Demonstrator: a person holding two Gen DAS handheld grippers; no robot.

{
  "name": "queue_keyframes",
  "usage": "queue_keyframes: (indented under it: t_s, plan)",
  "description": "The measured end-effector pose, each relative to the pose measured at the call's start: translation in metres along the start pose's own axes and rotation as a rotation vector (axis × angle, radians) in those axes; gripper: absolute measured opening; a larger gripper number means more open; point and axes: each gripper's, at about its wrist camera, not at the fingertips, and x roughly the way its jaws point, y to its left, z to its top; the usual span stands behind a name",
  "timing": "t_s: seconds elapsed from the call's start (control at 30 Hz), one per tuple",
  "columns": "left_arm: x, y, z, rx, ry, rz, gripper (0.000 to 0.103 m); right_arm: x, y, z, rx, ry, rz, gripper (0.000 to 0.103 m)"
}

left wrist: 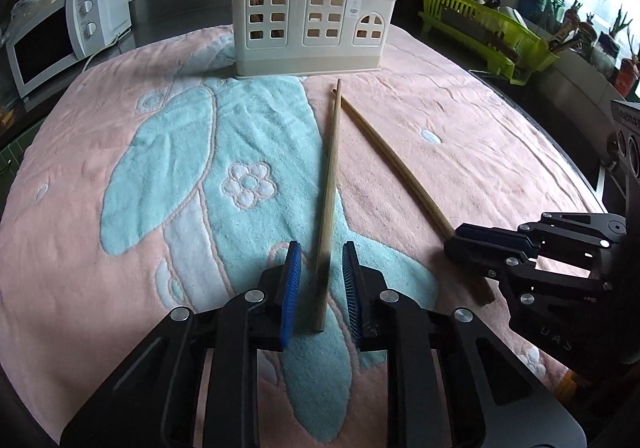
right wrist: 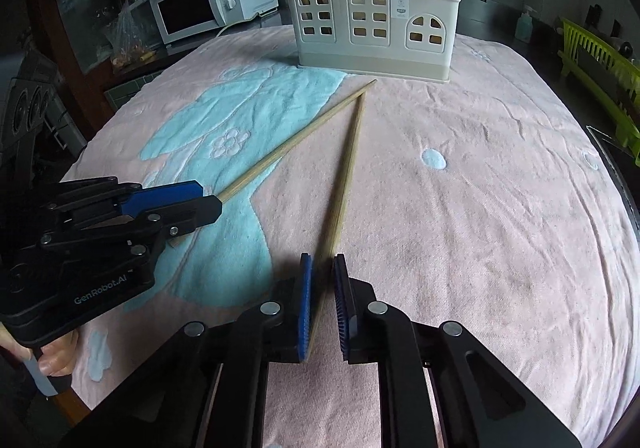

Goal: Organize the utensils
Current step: 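Move both open tools back toward the last chopsticks on the towel, then close the left tool on a chopstick while the right tool grasps the other chopstick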

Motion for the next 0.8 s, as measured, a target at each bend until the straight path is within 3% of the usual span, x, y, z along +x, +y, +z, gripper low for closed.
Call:
queue_keyframes:
  t_s: [0.13,0.27,0.43,0.8]
  plan:
    - [0.003,-0.005,-0.002,0.025,0.001,0.024,0.019,0.000,-0.001,0.000,0.001,-0.003,0.009,0.010]
    - [0.002,0.001,0.001,-0.001,0.010,0.028,0.007,-0.007,-0.004,0.001,0.012,-0.026,0.014,0.010]
    - [-0.006,0.006,0.003,-0.037,-0.014,0.021,0.007,-0.031,-0.009,0.008,0.013,-0.100,0.005,0.009]
    - [-0.053,0.016,0.030,-0.090,-0.211,0.019,0.007,-0.074,-0.021,0.045,0.016,-0.267,-0.016,0.006]
